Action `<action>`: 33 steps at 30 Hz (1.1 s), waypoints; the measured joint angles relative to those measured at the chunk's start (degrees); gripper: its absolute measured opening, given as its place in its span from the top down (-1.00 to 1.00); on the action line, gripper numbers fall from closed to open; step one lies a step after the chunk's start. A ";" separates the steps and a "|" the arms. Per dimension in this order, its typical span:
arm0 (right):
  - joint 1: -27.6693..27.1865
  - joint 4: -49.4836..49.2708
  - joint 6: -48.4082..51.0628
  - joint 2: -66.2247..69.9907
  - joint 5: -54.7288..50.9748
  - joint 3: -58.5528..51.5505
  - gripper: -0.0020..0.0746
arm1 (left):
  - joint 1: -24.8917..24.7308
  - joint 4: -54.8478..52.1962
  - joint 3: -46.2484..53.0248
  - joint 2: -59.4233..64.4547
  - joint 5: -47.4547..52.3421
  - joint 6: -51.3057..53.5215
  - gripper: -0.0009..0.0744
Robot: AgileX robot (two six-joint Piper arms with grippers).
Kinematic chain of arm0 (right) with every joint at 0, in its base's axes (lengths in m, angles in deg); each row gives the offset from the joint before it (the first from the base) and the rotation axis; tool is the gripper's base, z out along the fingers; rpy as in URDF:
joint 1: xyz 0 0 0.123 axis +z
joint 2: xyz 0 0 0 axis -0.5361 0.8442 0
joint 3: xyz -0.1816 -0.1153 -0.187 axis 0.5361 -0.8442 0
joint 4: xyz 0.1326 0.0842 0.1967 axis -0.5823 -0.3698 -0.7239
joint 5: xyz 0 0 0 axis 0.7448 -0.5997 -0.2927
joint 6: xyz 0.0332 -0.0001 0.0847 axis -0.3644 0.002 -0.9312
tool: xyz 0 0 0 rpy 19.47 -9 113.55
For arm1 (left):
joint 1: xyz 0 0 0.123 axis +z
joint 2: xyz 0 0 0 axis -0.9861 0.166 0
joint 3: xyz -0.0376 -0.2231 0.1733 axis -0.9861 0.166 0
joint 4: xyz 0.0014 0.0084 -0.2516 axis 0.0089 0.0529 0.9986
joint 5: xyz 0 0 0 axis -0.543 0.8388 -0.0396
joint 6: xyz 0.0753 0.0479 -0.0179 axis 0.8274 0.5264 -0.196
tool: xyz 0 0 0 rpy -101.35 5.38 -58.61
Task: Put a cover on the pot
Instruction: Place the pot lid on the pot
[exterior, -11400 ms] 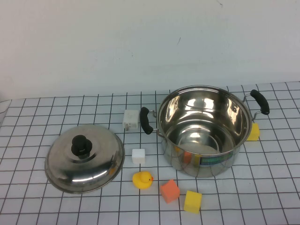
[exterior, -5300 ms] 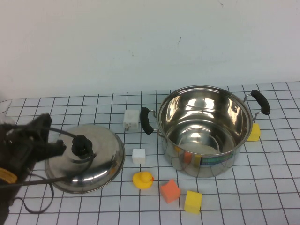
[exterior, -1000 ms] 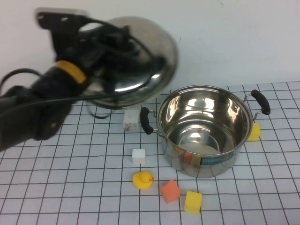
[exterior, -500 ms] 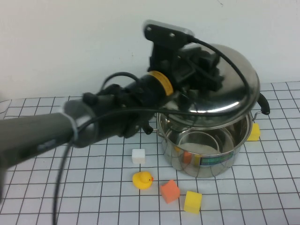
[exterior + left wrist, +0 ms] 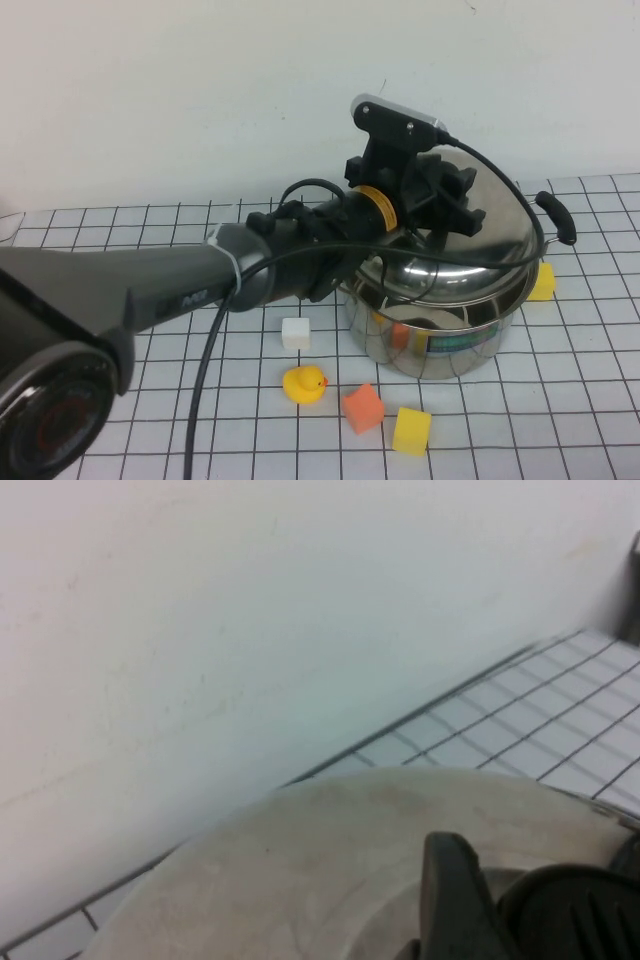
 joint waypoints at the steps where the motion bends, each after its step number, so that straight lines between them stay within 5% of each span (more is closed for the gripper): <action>1: 0.00 0.00 0.00 0.00 0.00 0.00 0.92 | 0.00 0.00 -0.43 0.45 0.45 0.31 0.15; 33: 0.00 0.00 0.00 0.00 0.00 0.00 0.92 | 0.00 -0.49 -1.07 6.87 -5.52 1.43 0.15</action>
